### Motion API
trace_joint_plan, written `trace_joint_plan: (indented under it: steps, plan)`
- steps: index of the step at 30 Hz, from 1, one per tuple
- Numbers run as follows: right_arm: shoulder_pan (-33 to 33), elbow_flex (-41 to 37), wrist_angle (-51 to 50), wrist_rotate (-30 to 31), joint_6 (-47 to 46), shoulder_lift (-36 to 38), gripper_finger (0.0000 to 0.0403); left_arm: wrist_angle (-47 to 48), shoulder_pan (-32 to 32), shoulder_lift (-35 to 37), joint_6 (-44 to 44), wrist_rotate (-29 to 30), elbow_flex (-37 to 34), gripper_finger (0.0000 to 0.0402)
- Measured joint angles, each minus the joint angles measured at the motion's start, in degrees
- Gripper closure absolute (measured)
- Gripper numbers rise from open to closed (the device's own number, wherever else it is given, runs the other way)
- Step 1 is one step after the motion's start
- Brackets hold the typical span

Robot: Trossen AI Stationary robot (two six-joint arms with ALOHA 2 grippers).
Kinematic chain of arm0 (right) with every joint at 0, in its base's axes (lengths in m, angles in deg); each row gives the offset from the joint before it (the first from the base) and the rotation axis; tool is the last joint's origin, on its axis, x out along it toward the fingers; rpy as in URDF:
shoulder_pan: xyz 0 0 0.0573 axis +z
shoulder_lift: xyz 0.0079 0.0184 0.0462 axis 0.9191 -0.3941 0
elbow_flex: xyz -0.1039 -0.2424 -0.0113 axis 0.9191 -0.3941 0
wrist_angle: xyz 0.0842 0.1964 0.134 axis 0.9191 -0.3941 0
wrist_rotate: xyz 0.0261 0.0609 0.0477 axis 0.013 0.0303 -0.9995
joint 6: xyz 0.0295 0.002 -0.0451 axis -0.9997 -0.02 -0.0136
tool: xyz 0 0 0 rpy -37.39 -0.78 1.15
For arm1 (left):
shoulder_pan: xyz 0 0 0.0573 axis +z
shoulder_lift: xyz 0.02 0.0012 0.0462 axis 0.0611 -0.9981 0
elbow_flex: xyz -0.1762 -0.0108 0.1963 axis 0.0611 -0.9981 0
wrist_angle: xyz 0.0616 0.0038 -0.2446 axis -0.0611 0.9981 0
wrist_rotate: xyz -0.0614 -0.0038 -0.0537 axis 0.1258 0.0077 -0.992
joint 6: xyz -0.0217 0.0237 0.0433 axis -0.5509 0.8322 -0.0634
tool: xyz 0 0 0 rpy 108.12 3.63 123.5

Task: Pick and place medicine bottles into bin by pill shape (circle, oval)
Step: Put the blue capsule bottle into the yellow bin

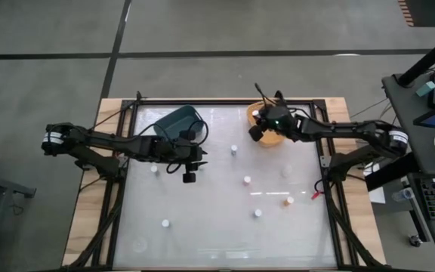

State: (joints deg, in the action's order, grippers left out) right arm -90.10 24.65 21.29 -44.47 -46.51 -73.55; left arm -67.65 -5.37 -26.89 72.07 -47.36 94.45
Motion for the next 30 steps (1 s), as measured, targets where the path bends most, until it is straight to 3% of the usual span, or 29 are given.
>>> trace_joint_plan:
  steps: [14, 22, 30]
  plan:
    - [-0.4, -7.9, 14.6, 4.6, -2.6, 0.1, 0.0309, -0.6, 0.0, 0.0, 0.5, 1.4, -0.3, 0.0271]
    - [-2.0, -9.5, 22.8, 7.0, -4.5, -6.5, 0.0309, -4.7, 0.0, 0.0, 2.0, 1.4, -1.9, 0.0272]
    - [-4.9, -8.0, 22.9, 8.7, -7.6, -11.1, 0.0309, -4.8, 0.0, 0.0, 3.0, 1.5, -2.0, 0.0272]
